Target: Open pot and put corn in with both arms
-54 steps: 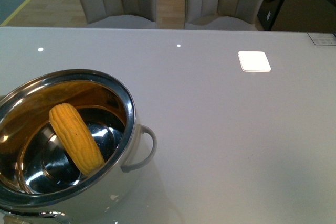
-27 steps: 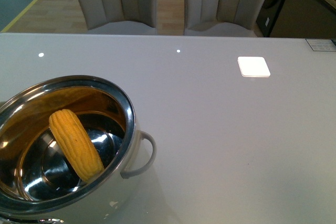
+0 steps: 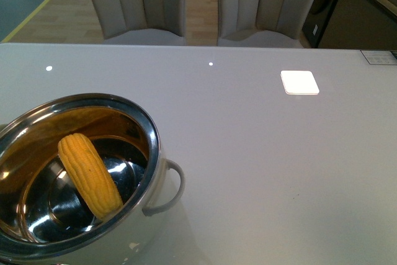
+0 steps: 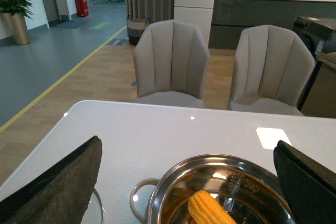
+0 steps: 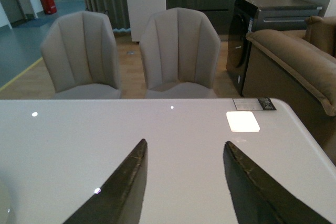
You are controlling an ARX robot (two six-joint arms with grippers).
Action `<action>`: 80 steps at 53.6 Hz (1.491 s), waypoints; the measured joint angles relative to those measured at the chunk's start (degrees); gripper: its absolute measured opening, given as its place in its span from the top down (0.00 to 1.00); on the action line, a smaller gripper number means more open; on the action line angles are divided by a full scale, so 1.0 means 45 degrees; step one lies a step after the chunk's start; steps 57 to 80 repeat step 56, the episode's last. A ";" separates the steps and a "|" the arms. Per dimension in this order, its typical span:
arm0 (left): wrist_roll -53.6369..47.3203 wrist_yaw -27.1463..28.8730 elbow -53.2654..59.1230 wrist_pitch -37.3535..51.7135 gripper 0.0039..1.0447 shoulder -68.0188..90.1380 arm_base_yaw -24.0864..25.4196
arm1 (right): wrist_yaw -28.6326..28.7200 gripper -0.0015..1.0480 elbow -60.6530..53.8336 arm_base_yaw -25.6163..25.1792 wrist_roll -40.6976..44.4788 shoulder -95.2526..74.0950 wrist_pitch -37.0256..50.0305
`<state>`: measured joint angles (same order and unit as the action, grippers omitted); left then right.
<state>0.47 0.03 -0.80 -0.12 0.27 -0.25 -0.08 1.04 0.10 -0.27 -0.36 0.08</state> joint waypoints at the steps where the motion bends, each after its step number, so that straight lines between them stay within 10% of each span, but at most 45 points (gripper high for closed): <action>1: 0.0000 0.0000 0.0000 0.0000 0.07 0.0000 0.0000 | 0.0000 0.51 0.0000 0.0000 0.0000 0.0000 0.0005; 12: 0.0000 0.0000 0.0000 0.0000 0.07 0.0000 0.0000 | 0.0000 0.08 0.0000 0.0000 -0.0005 0.0000 0.0000; 80: 0.0000 0.0000 0.0000 0.0000 0.07 0.0000 0.0000 | 0.0000 0.08 0.0000 0.0000 0.0000 0.0000 0.0000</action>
